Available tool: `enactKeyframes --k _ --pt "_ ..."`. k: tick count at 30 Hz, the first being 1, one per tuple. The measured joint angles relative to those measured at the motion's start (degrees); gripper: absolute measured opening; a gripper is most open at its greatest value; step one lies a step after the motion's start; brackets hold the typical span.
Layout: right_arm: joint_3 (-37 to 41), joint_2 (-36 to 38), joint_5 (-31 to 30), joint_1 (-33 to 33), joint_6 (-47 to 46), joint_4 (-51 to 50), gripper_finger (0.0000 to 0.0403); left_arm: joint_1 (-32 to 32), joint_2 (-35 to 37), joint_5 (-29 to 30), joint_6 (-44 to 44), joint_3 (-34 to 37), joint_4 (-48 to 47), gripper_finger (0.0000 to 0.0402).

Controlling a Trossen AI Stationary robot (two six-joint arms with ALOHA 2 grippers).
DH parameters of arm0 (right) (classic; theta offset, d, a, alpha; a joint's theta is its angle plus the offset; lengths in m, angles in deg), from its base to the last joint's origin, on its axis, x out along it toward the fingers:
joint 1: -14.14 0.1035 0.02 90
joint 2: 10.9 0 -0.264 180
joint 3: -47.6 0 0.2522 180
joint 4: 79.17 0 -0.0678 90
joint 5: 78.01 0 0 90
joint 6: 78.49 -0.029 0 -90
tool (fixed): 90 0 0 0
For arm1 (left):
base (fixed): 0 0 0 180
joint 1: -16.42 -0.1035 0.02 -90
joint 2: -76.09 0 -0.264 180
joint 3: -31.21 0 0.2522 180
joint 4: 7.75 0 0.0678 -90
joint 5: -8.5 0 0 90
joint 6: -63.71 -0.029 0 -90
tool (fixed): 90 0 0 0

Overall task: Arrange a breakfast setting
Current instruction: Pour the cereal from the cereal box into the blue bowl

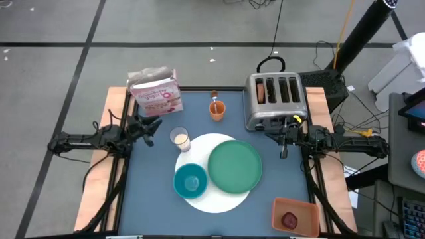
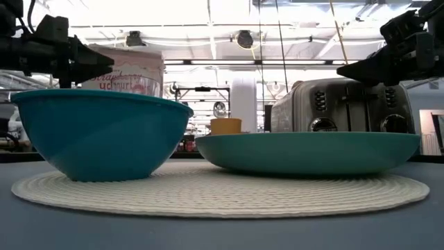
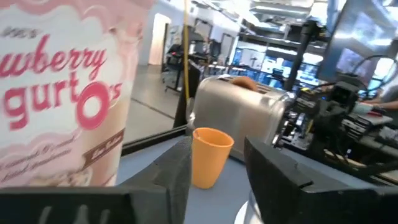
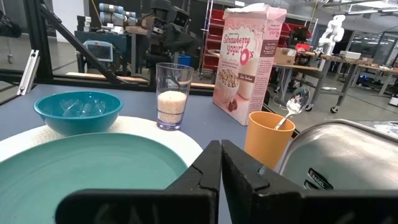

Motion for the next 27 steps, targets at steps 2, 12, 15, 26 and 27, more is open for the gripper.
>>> enactKeyframes --k 2,12,15,26,27 --pt "0.00 0.02 0.00 0.00 0.00 0.00 0.0009 0.00 0.00 1.83 0.80 0.00 -0.29 0.0184" --pt "0.02 0.00 0.00 0.00 0.00 0.00 0.0009 0.00 0.00 6.68 2.96 0.00 -0.26 0.0287" --pt "0.00 0.00 0.00 0.00 0.00 0.00 0.0009 0.00 0.00 6.66 2.66 0.00 0.42 0.0298" --pt "0.01 0.01 0.00 0.00 0.00 -0.01 0.0009 0.04 0.01 -2.21 -4.85 -0.01 23.67 0.0301" --pt "0.01 0.00 0.00 0.00 0.00 0.00 0.0009 0.01 0.01 -2.30 -5.75 -0.12 24.68 0.0301"
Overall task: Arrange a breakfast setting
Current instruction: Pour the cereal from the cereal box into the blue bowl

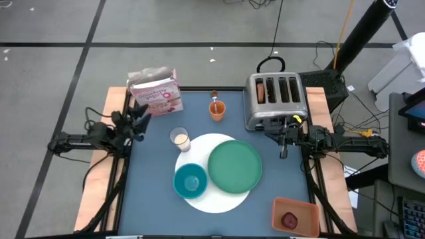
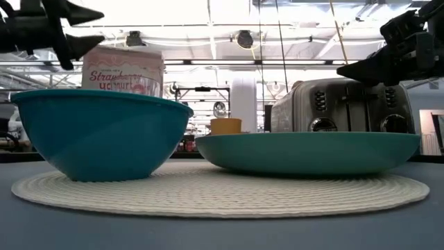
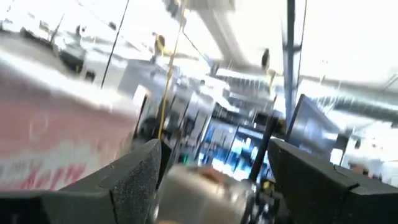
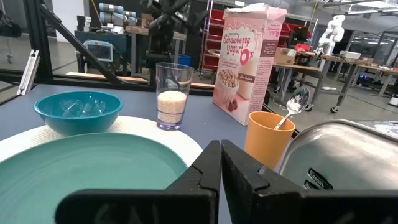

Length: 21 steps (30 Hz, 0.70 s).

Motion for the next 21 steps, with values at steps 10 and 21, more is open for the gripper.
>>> enactKeyframes --k 10,21 --pt "-0.01 0.00 0.00 0.00 0.00 0.00 0.0009 -0.01 -9.33 -1.17 -6.40 -9.03 -1.05 0.0301" --pt "0.01 0.00 0.00 0.00 0.00 0.00 0.0009 -2.98 -28.72 0.64 -15.19 -33.62 -23.23 0.0301"
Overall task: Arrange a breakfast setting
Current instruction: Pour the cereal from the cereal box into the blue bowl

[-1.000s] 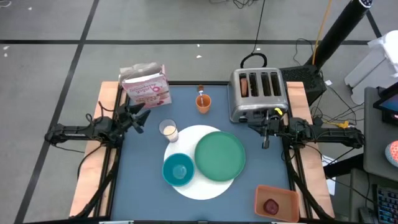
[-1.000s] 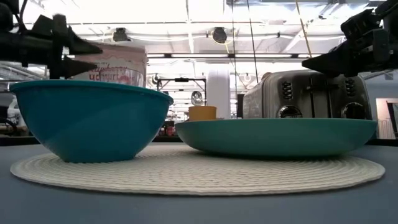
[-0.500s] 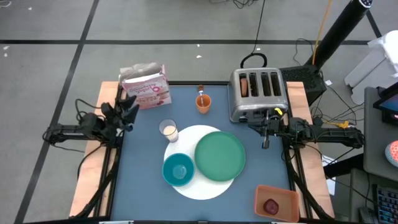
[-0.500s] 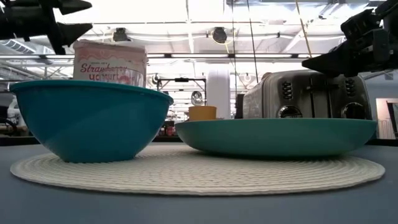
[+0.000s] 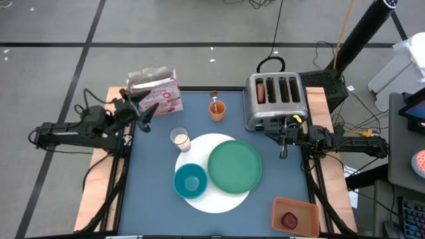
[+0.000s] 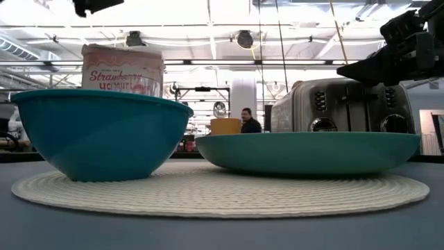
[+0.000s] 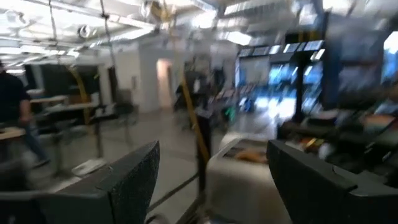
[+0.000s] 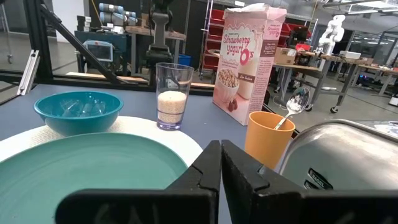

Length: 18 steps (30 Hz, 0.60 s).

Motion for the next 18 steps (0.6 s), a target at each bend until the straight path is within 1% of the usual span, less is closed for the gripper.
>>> enactKeyframes --k 5,8,12,16,18 --pt "-0.01 0.00 0.00 0.00 0.00 0.00 0.0009 -4.93 -7.61 1.25 -0.30 -11.58 -13.78 0.0301" --pt "0.00 0.00 0.00 0.00 0.00 0.00 0.0009 -8.53 -11.58 1.25 -0.27 -17.13 -21.04 0.0301" --pt "-0.01 0.00 0.00 0.00 0.00 0.00 0.0009 -13.18 -16.19 1.02 -0.26 -22.67 -29.58 0.0301" --pt "0.00 0.00 0.00 0.00 0.00 0.00 0.0009 -17.55 -20.12 -2.07 0.42 -27.09 -38.40 0.0300" --pt "-0.02 0.00 0.00 0.00 -0.35 0.00 0.0009 -19.39 -22.00 -2.65 1.17 -28.65 -42.25 0.0300"
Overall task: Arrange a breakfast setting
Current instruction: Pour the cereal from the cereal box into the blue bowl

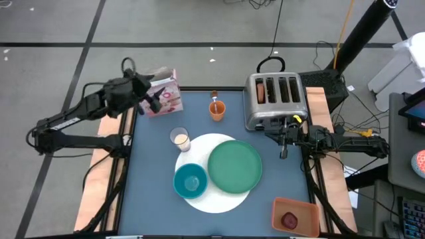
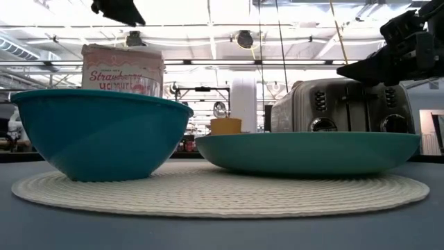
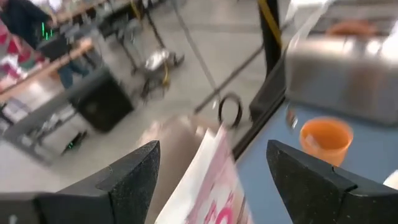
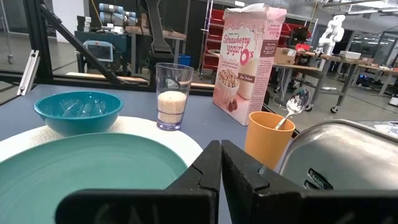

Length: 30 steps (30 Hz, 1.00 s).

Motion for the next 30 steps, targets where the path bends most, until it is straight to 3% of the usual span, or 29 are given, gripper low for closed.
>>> enactKeyframes --k 7,15,30 --pt "0.02 0.00 0.00 0.00 -0.28 0.00 0.0009 -4.85 -4.75 -1.25 0.62 -3.33 -8.93 0.0300" --pt "0.00 0.00 0.00 0.00 -0.28 0.00 0.0009 -9.04 -7.28 -2.77 0.68 -3.33 -12.11 0.0300" --pt "0.00 0.00 0.00 0.00 -0.28 0.00 0.0009 -17.13 -12.65 -11.27 -0.09 -3.33 -16.54 0.0300"
